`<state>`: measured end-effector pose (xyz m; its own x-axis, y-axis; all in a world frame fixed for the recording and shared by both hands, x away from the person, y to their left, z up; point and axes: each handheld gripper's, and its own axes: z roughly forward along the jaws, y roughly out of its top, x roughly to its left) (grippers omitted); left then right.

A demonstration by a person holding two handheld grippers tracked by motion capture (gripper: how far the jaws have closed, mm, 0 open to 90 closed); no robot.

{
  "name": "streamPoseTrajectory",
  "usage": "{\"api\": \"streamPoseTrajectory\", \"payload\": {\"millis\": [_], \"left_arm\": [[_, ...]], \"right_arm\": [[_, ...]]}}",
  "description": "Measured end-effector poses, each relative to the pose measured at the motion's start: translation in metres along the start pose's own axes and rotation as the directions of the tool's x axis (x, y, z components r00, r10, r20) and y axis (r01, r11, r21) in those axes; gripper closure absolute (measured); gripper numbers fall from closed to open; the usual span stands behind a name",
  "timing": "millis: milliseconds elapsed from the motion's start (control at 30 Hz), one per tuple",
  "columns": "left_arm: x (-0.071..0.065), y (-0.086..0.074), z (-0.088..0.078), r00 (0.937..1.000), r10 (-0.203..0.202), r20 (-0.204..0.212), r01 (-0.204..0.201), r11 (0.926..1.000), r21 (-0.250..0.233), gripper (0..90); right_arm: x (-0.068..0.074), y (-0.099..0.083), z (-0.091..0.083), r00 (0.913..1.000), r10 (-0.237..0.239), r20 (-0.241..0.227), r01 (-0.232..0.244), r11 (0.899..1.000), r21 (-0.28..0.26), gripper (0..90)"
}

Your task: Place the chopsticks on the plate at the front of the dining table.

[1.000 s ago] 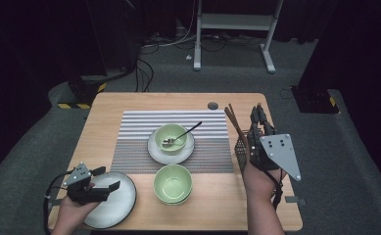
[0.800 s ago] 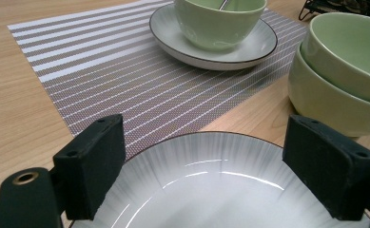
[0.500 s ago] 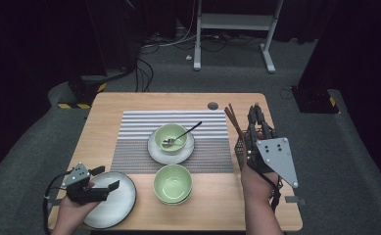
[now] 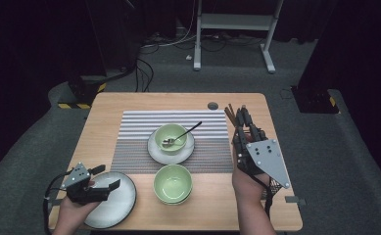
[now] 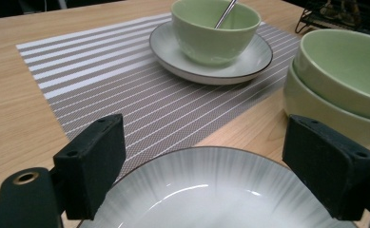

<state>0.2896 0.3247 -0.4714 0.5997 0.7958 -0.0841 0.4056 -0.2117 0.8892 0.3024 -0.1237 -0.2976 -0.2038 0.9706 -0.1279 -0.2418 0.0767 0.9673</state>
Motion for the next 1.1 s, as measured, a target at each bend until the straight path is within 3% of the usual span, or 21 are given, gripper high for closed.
{"api": "streamPoseTrajectory", "payload": {"millis": [500, 667, 933, 1100], "left_arm": [[-0.019, 0.026, 0.007, 0.998, 0.063, 0.007, -0.063, 0.9974, -0.035, 14.9], [-0.027, 0.036, 0.013, 0.9957, 0.085, 0.039, -0.084, 0.9963, -0.018, 14.5], [-0.036, 0.05, 0.022, 0.9951, 0.078, 0.06, -0.077, 0.9969, -0.016, 14.5], [-0.044, 0.056, 0.029, 0.996, 0.074, 0.049, -0.073, 0.997, -0.026, 14.1]], "right_arm": [[0.035, -0.001, 0.0, 0.9919, 0.039, -0.121, -0.039, 0.999, 0.0, 83.3], [0.045, -0.001, 0.001, 0.9862, 0.06, -0.154, -0.062, 0.998, -0.002, 83.3], [0.062, 0.002, 0.002, 0.976, 0.073, -0.205, -0.075, 0.997, -0.005, 83.3], [0.072, 0.001, 0.003, 0.9694, 0.078, -0.233, -0.08, 0.997, 0.002, 83.3]]}}
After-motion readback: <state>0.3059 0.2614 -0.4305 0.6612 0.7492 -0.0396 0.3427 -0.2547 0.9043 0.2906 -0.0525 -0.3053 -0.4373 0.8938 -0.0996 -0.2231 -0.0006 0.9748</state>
